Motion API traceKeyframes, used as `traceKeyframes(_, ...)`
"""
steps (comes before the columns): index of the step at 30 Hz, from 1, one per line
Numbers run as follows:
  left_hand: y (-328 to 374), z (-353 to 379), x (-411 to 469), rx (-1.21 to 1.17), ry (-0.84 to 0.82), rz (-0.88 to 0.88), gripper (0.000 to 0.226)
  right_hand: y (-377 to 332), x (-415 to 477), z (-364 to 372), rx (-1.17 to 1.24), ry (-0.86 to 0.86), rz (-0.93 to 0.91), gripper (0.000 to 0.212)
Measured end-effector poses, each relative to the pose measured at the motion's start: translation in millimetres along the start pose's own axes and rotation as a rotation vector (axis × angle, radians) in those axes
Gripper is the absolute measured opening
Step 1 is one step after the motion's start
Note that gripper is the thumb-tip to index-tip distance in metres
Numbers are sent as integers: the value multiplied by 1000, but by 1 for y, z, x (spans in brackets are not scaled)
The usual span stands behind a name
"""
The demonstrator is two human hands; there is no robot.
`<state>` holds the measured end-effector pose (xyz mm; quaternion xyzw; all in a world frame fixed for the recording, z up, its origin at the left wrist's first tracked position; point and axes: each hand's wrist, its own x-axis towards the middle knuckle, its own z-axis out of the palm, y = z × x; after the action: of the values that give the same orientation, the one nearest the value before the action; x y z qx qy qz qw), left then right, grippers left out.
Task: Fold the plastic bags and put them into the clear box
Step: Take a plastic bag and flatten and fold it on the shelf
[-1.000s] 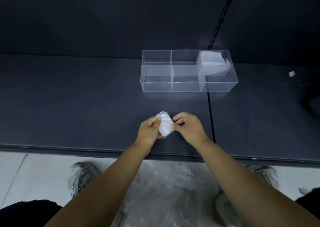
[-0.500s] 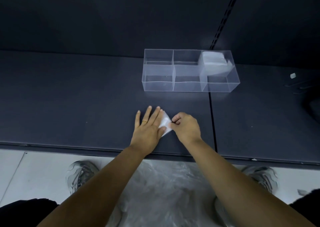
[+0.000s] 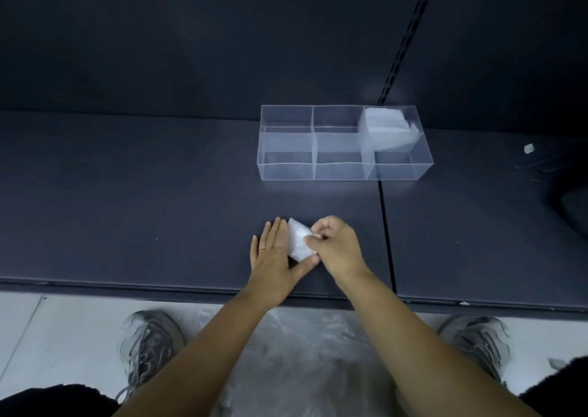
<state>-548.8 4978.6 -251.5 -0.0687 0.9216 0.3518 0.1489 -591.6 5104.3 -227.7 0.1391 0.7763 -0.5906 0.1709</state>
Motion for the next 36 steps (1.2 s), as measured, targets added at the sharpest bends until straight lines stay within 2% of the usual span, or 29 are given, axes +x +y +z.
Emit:
traceKeyframes(2,12,-19,2,-421,-52,-101,105,-7,2,-21,24,-87,-69,24)
traceKeyframes(4,26,-35,8,-673,-150,-167,110,-19,4,-44,37,-226,-118,26)
traceKeyframes(5,31,-40,13,-749,-198,-181,104,-25,5,-55,45,-287,-134,26)
traceKeyframes(7,45,-44,27,-875,-248,-189,70,-34,10,-74,58,-335,-141,25)
traceKeyframes(9,64,-43,40,-947,-226,-159,42,-41,16,-91,81,-316,-97,23)
traceKeyframes(12,95,-39,63,-1034,-97,-106,27,-51,32,-114,57,-232,-13,10)
traceKeyframes(14,108,-41,82,-1040,46,-63,21,-63,55,-132,65,-88,-16,6)
traceKeyframes(16,113,-44,99,-919,249,4,18,-80,87,-152,84,98,-55,15)
traceKeyframes(17,112,-44,105,-768,347,47,16,-88,105,-161,91,176,-66,19)
traceKeyframes(19,107,-39,110,-316,465,175,18,-100,139,-170,92,267,-66,17)
traceKeyframes(21,98,-23,111,53,413,314,38,-103,171,-170,36,303,-69,17)
traceKeyframes(24,84,-2,108,341,317,377,59,-99,206,-164,-257,320,-62,22)
traceKeyframes(27,76,6,108,404,320,407,67,-94,222,-160,-614,440,-66,31)
traceKeyframes(31,77,8,110,394,321,415,68,-92,222,-153,-864,511,-127,35)
traceKeyframes(34,76,7,108,333,312,408,68,-94,213,-156,-765,578,-183,37)
traceKeyframes(36,75,6,103,265,327,419,67,-96,201,-154,-704,636,-365,30)
